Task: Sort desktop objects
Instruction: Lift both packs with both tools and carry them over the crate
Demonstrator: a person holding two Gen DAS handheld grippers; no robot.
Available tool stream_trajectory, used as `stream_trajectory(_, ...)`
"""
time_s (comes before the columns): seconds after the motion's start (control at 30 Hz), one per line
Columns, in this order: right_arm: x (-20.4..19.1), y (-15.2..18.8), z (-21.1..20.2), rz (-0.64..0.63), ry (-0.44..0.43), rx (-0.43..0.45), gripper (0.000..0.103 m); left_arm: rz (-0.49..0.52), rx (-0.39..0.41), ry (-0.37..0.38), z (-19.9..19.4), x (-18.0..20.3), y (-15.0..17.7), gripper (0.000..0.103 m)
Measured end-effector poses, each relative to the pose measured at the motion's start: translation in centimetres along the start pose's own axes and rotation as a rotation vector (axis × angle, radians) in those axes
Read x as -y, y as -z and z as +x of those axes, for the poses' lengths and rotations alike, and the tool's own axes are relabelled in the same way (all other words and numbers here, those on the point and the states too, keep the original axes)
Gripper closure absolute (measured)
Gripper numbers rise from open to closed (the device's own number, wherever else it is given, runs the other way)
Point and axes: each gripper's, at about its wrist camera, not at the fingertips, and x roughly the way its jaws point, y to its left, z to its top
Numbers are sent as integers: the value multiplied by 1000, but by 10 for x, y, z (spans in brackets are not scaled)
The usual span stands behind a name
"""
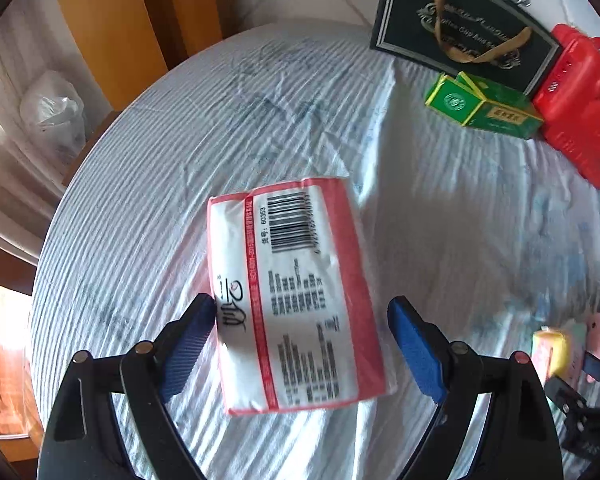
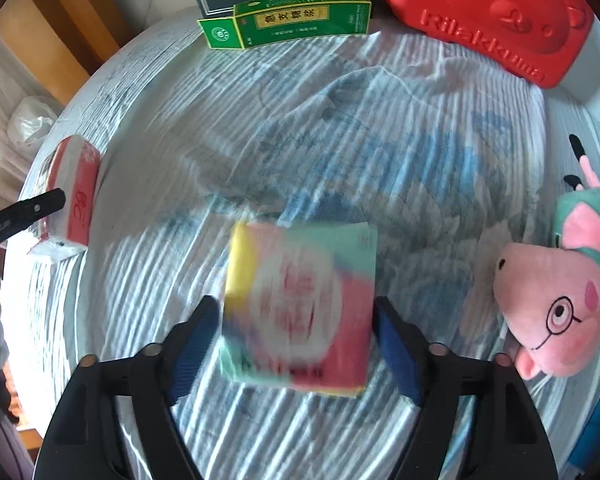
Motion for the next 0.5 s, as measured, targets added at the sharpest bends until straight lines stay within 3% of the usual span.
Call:
stream_trajectory(0.23, -3, -6, 21, 2, 11, -38, 3, 23, 1, -7, 15, 0, 3, 17)
stream_trajectory(0.3, -5, -5, 24, -9, 26, -40, 12, 25, 11, -12, 11, 0, 6, 20)
stream_trajectory(0.33, -6, -3, 24, -17, 42, -44, 28, 21, 11, -16, 7, -1, 9, 21)
stream_trajectory(0.37, -7, -2, 23, -20, 51, -42, 31, 13, 20, -12, 3, -1, 13, 21)
stream_trajectory(0.5, -8, 7, 5, -28, 32, -6, 32, 0, 65, 18, -26, -4, 35, 21)
